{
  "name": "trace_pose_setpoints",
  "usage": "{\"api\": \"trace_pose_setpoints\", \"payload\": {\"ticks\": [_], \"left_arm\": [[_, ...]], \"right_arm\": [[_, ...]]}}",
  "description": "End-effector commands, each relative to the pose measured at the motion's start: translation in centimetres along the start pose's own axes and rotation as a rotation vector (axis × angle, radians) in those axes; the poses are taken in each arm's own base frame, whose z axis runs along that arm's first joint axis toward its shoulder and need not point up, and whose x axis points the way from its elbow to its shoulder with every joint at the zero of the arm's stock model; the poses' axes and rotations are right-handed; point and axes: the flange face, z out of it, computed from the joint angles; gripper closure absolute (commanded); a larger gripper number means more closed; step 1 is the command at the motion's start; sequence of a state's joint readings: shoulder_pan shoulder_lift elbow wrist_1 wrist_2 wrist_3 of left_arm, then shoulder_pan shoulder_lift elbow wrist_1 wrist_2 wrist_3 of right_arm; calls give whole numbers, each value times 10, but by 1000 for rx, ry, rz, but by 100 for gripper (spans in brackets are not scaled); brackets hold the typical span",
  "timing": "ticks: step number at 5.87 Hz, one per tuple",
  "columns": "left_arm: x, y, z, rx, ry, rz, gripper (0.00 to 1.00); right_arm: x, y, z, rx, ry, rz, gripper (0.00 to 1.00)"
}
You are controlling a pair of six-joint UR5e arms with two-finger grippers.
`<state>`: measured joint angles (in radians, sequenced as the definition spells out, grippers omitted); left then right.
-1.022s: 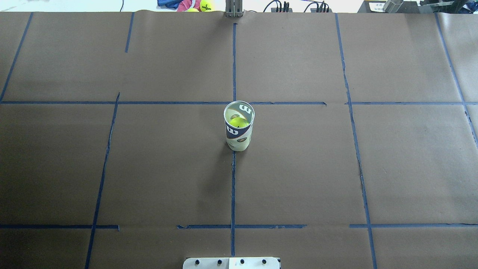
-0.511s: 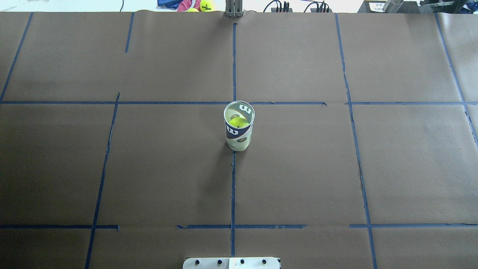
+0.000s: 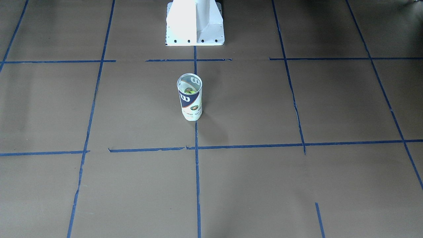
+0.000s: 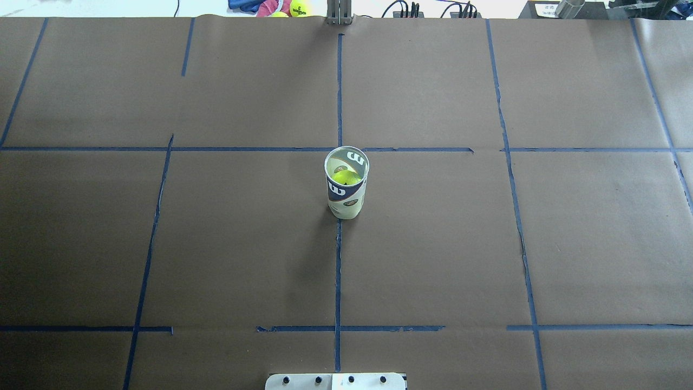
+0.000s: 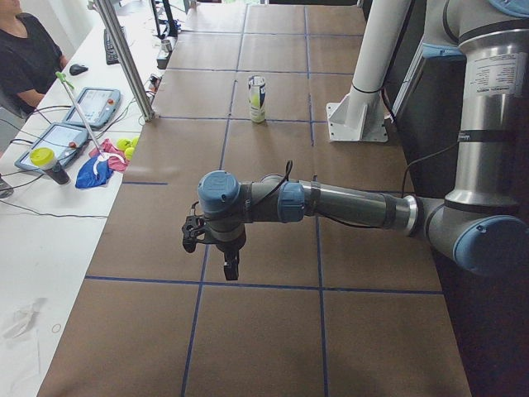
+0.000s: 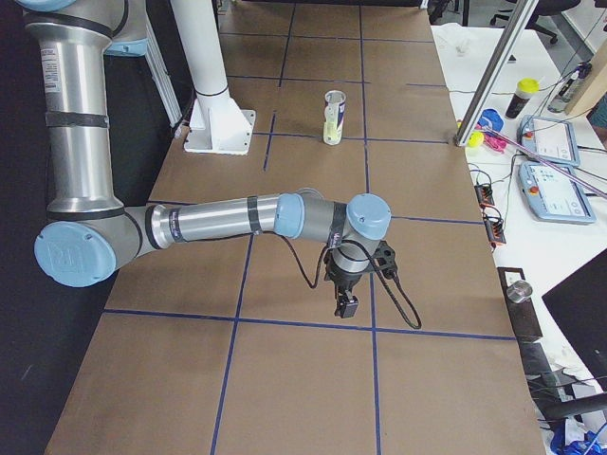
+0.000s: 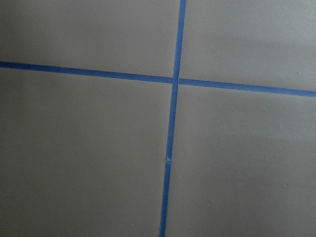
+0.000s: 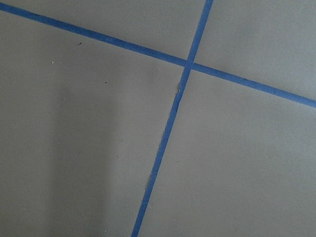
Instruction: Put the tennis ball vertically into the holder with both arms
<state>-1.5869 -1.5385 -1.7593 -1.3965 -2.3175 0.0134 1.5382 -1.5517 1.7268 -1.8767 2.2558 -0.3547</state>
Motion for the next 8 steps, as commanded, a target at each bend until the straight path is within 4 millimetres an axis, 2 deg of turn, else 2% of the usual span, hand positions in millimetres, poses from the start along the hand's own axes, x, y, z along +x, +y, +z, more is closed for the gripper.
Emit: {"api": "trace_pose_setpoints", "payload": {"ticks": [1,2,3,4,5,6,8], "left_arm": [[-10,16,11,-21,-48,68,0],[-15,18,18,-44,-35,49,0],[-26,31,29,-61,-34,33,0],[-16,35,18,-45,-25,35,0],[-17,50,23,-58,-5,27,0],[-18,56,24,-62,-5,27,0],[-22,57,28,-69,-3,21,0]], "right_arm": [[-1,-1,-1,3,5,-9,0],[-1,-2,-2,4,9,-11,0],[-1,-3,-2,5,5,-11,0],[-2,-3,-2,8,-2,-10,0],[-1,-3,0,6,-7,-1,0],[-2,-2,1,10,-25,12,0],[-5,-3,0,19,-47,8,0]]}}
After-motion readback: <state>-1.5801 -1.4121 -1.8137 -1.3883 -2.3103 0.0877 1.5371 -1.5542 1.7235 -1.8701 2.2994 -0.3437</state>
